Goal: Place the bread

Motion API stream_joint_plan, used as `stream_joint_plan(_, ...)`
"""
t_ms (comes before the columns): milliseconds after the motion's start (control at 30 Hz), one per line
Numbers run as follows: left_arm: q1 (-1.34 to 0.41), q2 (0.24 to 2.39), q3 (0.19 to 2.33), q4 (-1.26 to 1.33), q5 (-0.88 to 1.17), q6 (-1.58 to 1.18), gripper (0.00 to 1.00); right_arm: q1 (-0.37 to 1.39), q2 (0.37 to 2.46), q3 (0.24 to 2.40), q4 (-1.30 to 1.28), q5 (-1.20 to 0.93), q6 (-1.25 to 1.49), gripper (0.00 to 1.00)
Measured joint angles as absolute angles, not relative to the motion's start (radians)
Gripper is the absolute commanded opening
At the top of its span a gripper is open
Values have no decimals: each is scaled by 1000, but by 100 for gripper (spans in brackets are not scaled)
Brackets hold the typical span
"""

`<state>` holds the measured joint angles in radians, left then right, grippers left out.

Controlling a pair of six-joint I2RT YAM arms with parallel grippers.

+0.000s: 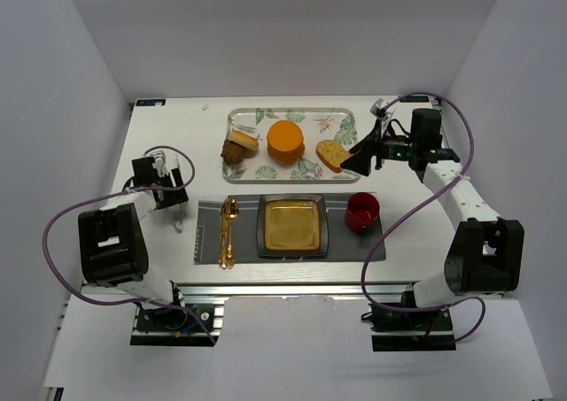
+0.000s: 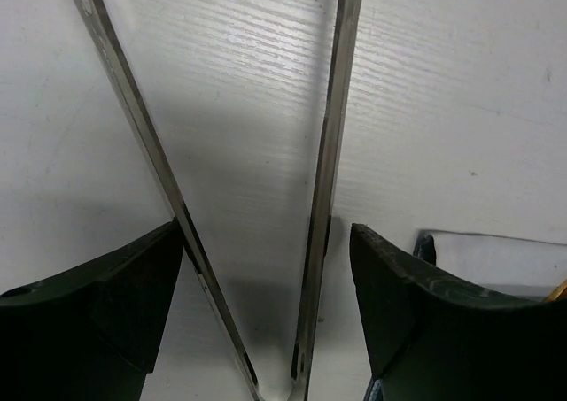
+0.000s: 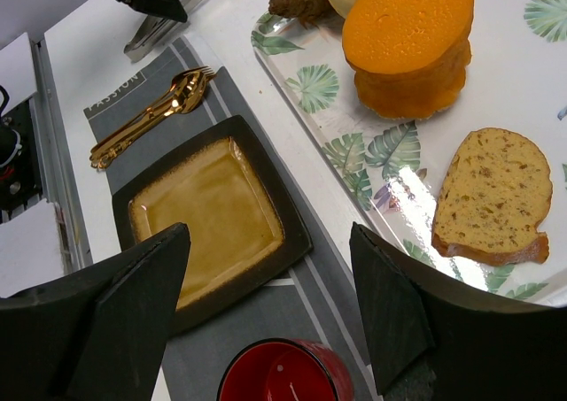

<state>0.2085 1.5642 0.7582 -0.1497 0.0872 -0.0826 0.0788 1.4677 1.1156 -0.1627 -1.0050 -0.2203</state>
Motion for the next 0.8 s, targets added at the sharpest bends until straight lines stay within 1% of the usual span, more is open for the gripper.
stream_joint_plan(33,206,1570,765,-153,76,-83,84,79,1468,1116,-163,-1005,-220,78)
stream_joint_plan(133,202,1571,767,-166,31,-88,71,79,1468,1116,-162,-1005,-218,78)
stream_joint_plan(167,201,1571,767,-171,14,-89,63,79,1468,1116,-162,-1005,-218,78)
stream_joint_plan(233,201,1571,767,-179,-14,-96,54,79,1468,1115,-162,-1005,-217,78)
stream_joint_plan(267,201,1571,767,-181,-26,-99,46,79,1468,1115,-162,-1005,-217,78)
stream_joint_plan(367,201,1558,751,-179,-51,-112,37,79,1468,1116,-162,-1005,-217,78)
stream_joint_plan(400,201,1545,738,-179,-54,-117,32,79,1468,1116,-162,-1005,-217,78)
stream_joint_plan(433,201,1530,726,-180,-56,-124,30,78,1468,1116,-162,-1005,-217,78)
stream_joint_plan(500,201,1493,702,-189,-51,-133,27,78,1468,1116,-163,-1005,-217,78)
stream_joint_plan(600,201,1410,694,-218,1,-156,27,72,1467,1116,-163,-1005,-218,78)
stream_joint_plan(700,187,1294,704,-221,94,-187,34,59,1466,1116,-167,-1005,-218,78)
stream_joint_plan(733,173,1259,721,-232,129,-204,38,54,1465,1116,-169,-1005,-218,79)
stream_joint_plan(800,128,1216,770,-236,199,-237,43,45,1462,1116,-172,-1005,-218,79)
